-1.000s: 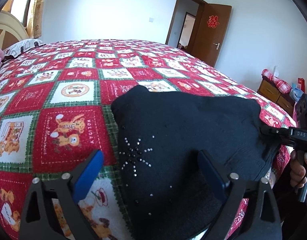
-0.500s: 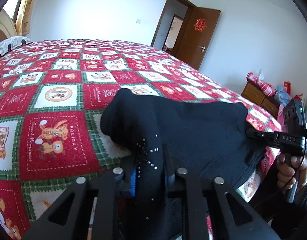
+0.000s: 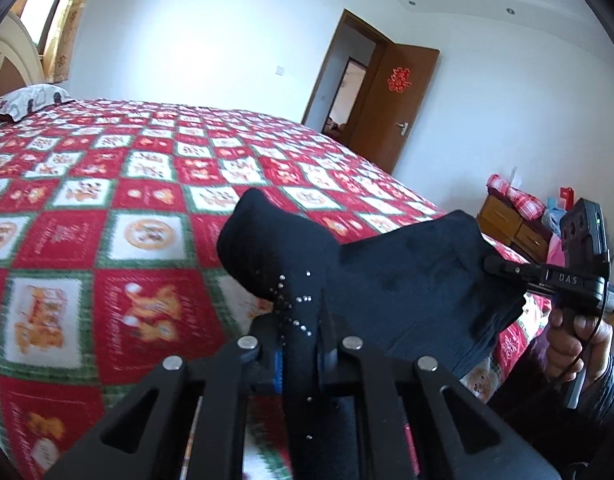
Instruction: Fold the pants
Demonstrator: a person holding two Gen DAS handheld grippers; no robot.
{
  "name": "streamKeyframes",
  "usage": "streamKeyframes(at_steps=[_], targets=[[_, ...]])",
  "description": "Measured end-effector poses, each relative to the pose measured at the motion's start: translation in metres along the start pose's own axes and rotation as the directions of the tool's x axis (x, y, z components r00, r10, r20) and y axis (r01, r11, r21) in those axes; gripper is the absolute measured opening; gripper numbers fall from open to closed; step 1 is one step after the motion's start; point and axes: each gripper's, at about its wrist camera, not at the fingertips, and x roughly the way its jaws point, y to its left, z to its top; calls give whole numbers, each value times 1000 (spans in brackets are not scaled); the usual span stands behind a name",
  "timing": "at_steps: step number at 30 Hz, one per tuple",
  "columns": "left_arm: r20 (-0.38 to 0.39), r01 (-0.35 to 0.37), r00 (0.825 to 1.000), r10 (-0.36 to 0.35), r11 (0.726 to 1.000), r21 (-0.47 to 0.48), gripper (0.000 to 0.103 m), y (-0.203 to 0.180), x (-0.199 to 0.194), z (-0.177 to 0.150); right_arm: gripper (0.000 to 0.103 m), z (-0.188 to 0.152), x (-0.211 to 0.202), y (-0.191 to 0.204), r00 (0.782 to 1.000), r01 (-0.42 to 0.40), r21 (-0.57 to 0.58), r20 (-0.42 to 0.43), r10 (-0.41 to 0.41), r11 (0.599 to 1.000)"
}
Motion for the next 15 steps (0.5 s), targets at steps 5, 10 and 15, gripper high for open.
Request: streamKeyframes(at_steps=[5,10,15], targets=[[41,-62,997,63,998,-29,11,31,-19,14,24,27,27,40,998,-62,-71,-11,61,996],[85,-162,982,166,986,-50,11,74,-43,30,24,54,73,86,990,-139,-119,-44,134,983],[116,-277,952,285,957,-83,11,126,-61,43,24,76,129,140,978,-202,-184,-92,188,962]])
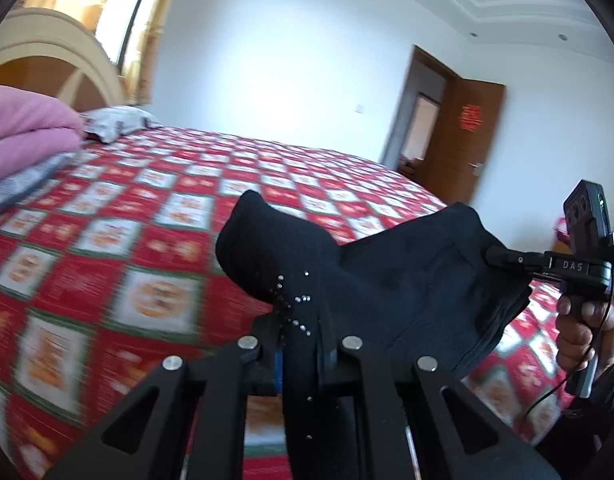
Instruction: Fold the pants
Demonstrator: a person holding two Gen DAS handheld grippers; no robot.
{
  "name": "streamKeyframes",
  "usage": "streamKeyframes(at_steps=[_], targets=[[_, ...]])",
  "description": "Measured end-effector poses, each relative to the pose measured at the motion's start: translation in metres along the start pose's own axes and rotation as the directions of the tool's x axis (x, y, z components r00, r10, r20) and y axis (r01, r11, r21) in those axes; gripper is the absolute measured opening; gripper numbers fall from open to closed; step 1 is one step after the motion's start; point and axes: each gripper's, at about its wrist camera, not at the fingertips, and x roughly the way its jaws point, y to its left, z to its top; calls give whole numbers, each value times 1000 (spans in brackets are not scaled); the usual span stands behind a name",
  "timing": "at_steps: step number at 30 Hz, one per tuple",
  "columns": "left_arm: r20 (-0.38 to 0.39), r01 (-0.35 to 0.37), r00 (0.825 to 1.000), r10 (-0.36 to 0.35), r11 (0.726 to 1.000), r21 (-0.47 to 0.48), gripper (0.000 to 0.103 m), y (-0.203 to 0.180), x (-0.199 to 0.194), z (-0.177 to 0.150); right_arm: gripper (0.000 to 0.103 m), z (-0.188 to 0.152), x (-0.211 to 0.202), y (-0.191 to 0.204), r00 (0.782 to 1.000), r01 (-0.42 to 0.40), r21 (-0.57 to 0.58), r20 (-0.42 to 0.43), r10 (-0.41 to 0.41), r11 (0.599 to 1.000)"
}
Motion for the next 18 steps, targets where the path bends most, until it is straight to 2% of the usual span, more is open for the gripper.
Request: streamKeyframes(at_steps=[6,10,13,14,15,18], targets=[[-4,-93,996,93,995,-32,12,50,9,4,24,28,77,33,997,-52,-29,-51,51,998],[-41,-113,993,111,992,-47,12,73,21,-4,24,28,117,42,994,-63,-24,-90,60,998],[-82,-124,989,120,991,-53,16,81,31,-15,24,24,136,39,992,-43,-16,-118,41,999],[-90,-128,988,123,990,-55,23,82,33,-17,24,22,139,37,992,-38,-11,-125,36,999],[-103,-151,984,145,987,-54,36,83,38,-19,24,21,143,34,991,-31,-4,-132,30,1000],[-119,-208,972,201,977,-54,66,83,41,-22,24,16,153,21,987,-7,26,-159,11,1000]])
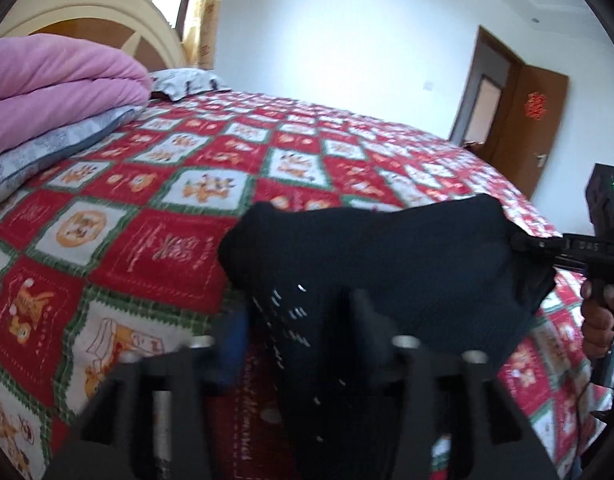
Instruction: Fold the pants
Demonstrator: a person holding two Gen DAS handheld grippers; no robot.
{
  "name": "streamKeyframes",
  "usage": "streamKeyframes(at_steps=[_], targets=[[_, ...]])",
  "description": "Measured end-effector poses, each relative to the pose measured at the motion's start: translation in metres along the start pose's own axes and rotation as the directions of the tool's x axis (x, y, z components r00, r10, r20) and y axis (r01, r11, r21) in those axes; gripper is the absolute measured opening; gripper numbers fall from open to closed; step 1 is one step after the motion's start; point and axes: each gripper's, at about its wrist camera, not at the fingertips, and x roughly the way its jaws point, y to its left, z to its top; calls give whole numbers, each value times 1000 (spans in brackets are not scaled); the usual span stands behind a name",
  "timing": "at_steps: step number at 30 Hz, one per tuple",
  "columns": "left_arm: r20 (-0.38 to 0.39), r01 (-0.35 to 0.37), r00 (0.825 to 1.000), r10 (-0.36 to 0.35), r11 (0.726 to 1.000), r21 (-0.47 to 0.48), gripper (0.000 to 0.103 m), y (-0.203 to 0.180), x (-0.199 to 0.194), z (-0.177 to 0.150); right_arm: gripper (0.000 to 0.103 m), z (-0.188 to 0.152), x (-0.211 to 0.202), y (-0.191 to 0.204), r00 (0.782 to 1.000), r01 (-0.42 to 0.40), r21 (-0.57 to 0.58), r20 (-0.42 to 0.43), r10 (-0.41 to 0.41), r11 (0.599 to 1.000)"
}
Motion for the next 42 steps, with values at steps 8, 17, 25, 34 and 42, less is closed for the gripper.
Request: streamKeyframes(at_steps=[8,17,25,34,42], targets=[[-22,-41,999,41,999,13,76,-1,5,1,27,-8,19,-24,997,30,90,-67,-24,996],[-37,-56,998,55,998,-17,91,6,6,0,47,-8,15,-35,996,75,91,-55,-70,993],[-54,-127,991,126,992,-17,103,14,-13,-12,60,-14,-19,-48,971,238,105,-6,-238,966],[2,-141,990,142,984,-108,103,10,-58,-20,60,-49,-78,-54,963,256,179,36,-266,950],[72,-89,993,93,995,-48,103,-28,-100,-20,60,-91,-142,-10,963,234,89,116,-243,968]])
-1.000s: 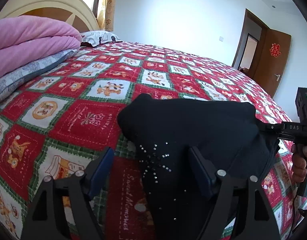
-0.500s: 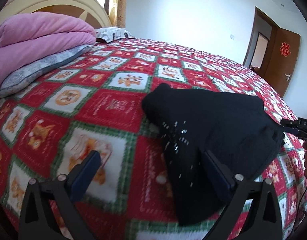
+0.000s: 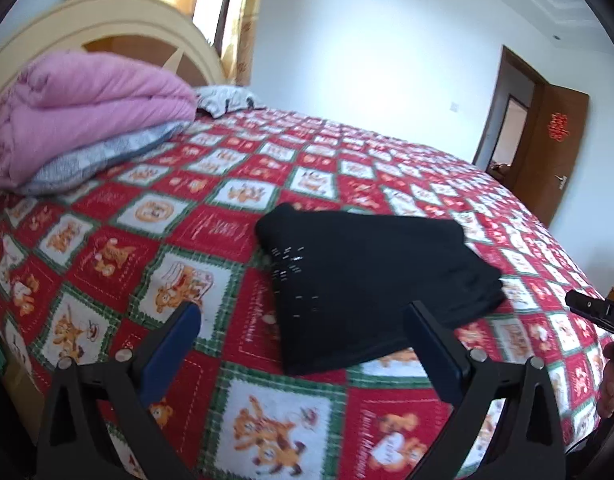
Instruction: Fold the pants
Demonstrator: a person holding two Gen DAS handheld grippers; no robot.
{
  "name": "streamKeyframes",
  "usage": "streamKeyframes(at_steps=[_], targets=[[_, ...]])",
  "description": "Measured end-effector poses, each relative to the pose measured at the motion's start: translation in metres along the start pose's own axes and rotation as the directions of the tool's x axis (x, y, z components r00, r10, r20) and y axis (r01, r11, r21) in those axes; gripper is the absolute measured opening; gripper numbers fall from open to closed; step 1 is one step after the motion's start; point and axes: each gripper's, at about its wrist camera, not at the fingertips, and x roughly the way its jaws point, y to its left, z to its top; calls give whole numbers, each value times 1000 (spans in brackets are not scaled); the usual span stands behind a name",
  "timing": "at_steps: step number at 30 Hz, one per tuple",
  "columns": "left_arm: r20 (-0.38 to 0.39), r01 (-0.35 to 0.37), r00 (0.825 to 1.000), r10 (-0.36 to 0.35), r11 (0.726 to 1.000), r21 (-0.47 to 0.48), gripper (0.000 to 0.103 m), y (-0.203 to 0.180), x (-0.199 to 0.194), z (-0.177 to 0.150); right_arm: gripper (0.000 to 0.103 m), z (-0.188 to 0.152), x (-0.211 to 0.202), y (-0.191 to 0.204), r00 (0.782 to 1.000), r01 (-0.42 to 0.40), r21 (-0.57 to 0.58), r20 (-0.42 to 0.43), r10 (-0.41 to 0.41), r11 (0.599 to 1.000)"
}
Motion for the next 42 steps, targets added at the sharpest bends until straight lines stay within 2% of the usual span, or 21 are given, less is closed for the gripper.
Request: streamKeyframes(at_steps=[3,10,20,24,42], targets=[[36,8,999,-9,1000,23,103,-9,-19,4,61,-8,-25,11,999,-15,-41,39,17,999],[94,22,995,-28,998,63,103,-25,-53,7,63,-23,-70,35,991,7,-124,136,10,992],[132,36,990,-48,995,91,103,-39,-71,7,65,-31,-90,72,985,-37,-259,155,79,965],[128,32,991,-44,995,97,103,-41,-71,5,65,-32,-94,77,983,-57,-267,155,101,962],[124,26,992,-40,993,115,103,-49,-71,2,66,-29,-106,74,979,-41,-257,184,91,965]])
